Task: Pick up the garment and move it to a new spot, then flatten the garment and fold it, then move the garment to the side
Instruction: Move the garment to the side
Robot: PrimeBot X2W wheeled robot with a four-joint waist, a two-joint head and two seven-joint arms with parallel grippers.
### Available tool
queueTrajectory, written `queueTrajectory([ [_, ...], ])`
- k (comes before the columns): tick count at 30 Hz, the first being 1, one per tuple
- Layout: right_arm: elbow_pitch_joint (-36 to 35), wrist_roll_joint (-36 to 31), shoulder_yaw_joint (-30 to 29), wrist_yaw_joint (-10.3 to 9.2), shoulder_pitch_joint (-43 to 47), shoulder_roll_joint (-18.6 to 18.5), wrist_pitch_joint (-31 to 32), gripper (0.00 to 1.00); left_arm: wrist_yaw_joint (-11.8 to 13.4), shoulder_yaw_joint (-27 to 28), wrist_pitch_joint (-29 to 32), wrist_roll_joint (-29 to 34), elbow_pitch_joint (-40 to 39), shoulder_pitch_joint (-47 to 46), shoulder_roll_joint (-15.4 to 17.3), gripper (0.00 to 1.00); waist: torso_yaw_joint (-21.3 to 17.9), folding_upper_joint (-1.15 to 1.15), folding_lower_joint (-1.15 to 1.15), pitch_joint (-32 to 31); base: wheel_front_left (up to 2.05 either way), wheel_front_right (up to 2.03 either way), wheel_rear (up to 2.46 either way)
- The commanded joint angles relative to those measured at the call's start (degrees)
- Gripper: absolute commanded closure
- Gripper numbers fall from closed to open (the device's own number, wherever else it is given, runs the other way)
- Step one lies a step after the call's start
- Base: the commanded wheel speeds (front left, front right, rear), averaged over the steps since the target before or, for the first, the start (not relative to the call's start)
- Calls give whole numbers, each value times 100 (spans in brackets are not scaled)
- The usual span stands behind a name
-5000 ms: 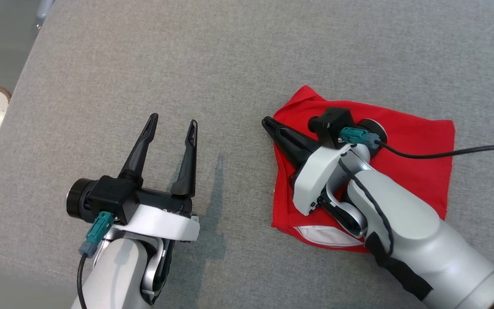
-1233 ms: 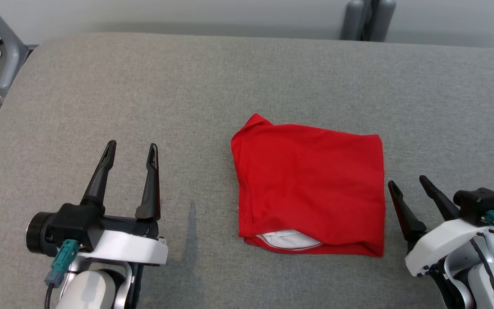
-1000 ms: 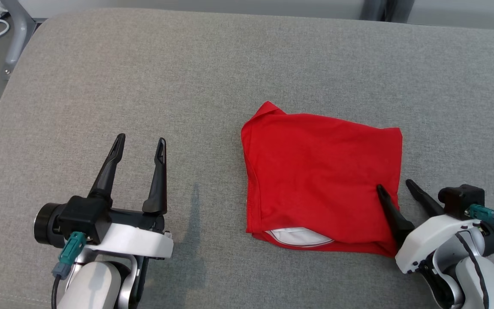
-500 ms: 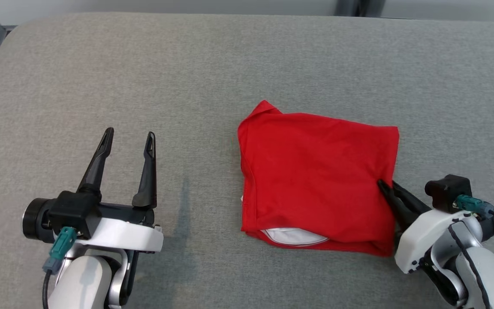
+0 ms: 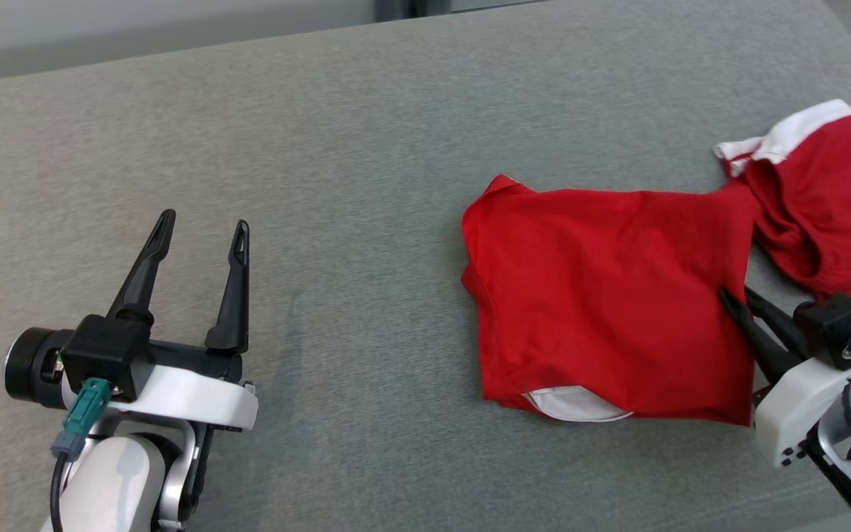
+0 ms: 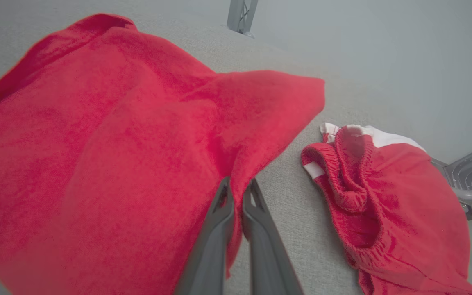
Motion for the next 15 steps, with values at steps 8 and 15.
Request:
queueTrajectory([
  [8, -99, -95, -42, -3, -1037, -462, -32, 100, -119, -198, 340, 234, -189, -396, 227, 0, -1135, 0, 0, 433, 0, 0, 0],
  [15, 835, 100, -285, -3, -2017, -733, -405, 100, -252, -371, 505, 361, -221, -756, 299, 0, -1142, 0, 0, 763, 0, 0, 0],
])
